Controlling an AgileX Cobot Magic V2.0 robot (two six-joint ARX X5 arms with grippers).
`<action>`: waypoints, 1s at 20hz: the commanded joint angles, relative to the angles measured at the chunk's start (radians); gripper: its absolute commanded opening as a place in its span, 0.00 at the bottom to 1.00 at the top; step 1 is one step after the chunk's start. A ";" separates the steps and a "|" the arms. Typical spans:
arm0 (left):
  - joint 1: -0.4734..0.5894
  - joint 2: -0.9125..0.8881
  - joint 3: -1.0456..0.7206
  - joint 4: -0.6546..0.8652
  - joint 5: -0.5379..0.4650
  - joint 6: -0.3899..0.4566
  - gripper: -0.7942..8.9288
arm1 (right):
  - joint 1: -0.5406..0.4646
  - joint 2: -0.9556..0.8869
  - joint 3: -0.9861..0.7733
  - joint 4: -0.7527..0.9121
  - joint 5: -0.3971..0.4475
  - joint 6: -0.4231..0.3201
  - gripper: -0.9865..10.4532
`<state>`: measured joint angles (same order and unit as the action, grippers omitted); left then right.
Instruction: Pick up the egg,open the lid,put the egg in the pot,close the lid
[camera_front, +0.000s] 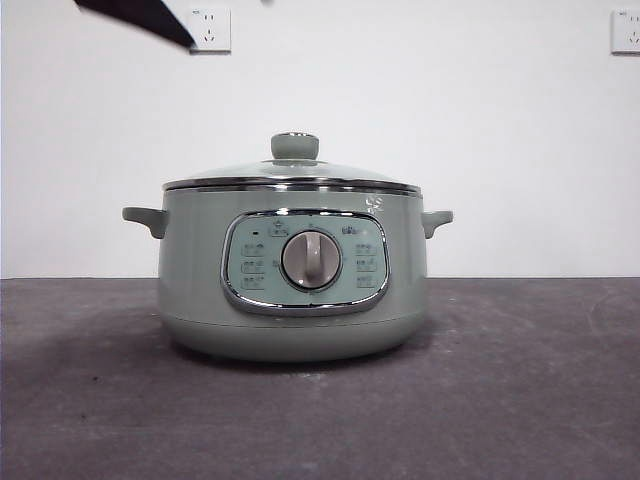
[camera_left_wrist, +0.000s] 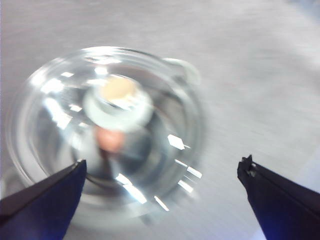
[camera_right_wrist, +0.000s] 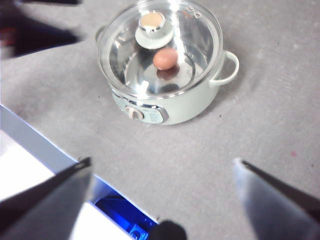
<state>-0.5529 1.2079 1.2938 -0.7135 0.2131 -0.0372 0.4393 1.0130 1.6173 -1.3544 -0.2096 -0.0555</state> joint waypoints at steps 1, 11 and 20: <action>-0.004 -0.107 -0.010 -0.087 0.036 0.004 0.55 | 0.003 0.003 -0.004 -0.017 -0.002 0.009 0.31; -0.004 -0.299 -0.010 -0.210 0.053 0.005 0.08 | 0.002 0.008 -0.004 -0.015 0.002 0.072 0.09; -0.003 -0.267 -0.010 -0.211 0.041 0.048 0.08 | 0.001 0.008 -0.004 -0.015 0.006 0.072 0.09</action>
<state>-0.5529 0.9447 1.2938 -0.9249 0.2543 -0.0231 0.4393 1.0225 1.6173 -1.3544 -0.2066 0.0082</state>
